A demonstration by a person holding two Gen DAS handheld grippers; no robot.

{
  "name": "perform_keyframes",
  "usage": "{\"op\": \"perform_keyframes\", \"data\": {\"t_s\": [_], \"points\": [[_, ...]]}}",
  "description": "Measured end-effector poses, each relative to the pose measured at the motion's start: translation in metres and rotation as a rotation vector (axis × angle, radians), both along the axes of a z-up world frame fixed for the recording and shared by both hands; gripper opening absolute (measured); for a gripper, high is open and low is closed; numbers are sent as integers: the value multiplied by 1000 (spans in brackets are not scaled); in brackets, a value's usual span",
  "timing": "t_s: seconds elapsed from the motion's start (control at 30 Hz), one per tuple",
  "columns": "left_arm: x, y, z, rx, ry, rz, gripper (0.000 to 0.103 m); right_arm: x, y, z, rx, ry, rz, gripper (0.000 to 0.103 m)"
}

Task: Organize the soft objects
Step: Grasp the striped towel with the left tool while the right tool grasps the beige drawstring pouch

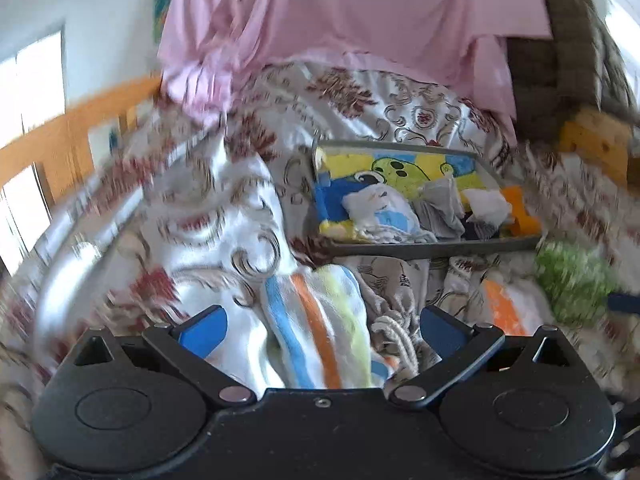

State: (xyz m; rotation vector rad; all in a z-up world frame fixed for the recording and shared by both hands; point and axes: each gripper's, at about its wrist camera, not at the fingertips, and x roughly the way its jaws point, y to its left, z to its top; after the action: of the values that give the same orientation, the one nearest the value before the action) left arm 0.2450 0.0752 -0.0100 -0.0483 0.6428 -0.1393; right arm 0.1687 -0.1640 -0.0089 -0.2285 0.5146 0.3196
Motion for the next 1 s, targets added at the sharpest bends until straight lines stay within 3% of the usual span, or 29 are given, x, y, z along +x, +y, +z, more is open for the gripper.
{"op": "perform_keyframes", "data": {"t_s": [0.1,0.23,0.33,0.6,0.87,1.0], "points": [[12,10,-6,-92,20,0,102,22,16,-3,-22,-22,43,103],[24,12,-16,-77,7,-37,102,48,36,-14,-50,-23,67,103],[31,15,-24,-88,36,-7,102,58,50,-23,-69,-22,91,103],[47,24,-40,-257,75,-45,102,76,83,-42,-169,-20,103,103],[57,25,-49,-285,103,-51,99,82,102,-59,-268,-14,133,103],[58,25,-50,-262,105,-52,97,88,100,-58,-263,-2,96,103]]}}
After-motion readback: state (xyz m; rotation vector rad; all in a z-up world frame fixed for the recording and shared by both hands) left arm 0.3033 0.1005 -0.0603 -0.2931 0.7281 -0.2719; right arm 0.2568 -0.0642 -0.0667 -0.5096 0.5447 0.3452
